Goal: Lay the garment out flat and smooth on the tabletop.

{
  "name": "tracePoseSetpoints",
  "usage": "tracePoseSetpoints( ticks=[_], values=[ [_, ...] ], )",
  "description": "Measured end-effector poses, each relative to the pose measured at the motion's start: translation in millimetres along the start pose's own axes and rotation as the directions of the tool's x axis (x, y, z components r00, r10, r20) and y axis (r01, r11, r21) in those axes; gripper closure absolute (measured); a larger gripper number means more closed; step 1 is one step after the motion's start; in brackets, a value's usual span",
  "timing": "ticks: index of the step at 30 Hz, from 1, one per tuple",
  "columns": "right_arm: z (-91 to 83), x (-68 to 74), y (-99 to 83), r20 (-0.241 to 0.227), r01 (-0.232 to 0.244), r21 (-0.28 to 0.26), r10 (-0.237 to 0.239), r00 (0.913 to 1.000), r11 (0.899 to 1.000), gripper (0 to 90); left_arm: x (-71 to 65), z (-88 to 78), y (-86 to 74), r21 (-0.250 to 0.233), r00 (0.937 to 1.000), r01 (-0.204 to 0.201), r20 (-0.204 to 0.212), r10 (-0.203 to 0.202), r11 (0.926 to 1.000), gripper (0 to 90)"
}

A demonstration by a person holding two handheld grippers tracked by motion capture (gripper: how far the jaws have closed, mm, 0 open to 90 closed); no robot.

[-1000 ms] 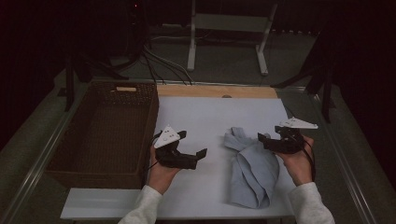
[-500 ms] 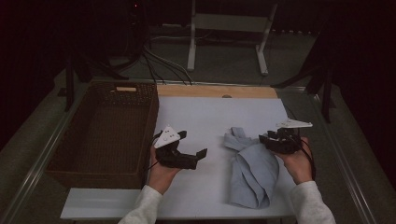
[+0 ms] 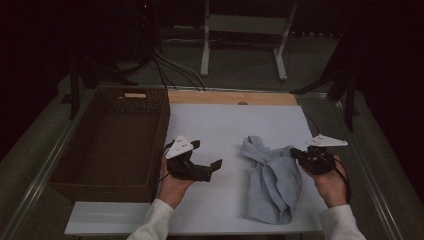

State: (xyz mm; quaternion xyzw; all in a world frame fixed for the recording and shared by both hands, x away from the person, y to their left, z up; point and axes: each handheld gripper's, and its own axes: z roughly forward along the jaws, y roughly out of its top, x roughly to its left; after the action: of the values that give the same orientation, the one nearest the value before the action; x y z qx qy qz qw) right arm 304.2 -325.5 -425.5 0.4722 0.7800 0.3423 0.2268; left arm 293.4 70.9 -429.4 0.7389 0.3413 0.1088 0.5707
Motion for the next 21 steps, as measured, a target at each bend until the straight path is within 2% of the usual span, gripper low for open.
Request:
tracePoseSetpoints(
  ticks=[8, 16, 21],
  values=[
    [-19.0, -6.6, -14.7, 0.024, -0.020, -0.022, 0.020, 0.9995, 1.000, 89.3, 0.0, -0.4, 0.2, -0.003, 1.0000, 0.001, 0.000, -0.001, 1.0000, 0.2],
    [-33.9, -17.8, -29.2, 0.041, -0.044, -0.014, 0.045, 0.9982, 0.999, 89.2, -0.1, -0.6, 0.4, -0.003, 1.0000, 0.001, 0.000, -0.001, 1.0000, 0.2],
    [-36.5, -22.5, -33.1, 0.049, -0.062, -0.006, 0.062, 0.9969, 0.998, 89.2, -0.5, -0.2, -0.2, 0.001, 1.0000, -0.001, 0.003, 0.000, 1.0000, 0.2]
  ],
)
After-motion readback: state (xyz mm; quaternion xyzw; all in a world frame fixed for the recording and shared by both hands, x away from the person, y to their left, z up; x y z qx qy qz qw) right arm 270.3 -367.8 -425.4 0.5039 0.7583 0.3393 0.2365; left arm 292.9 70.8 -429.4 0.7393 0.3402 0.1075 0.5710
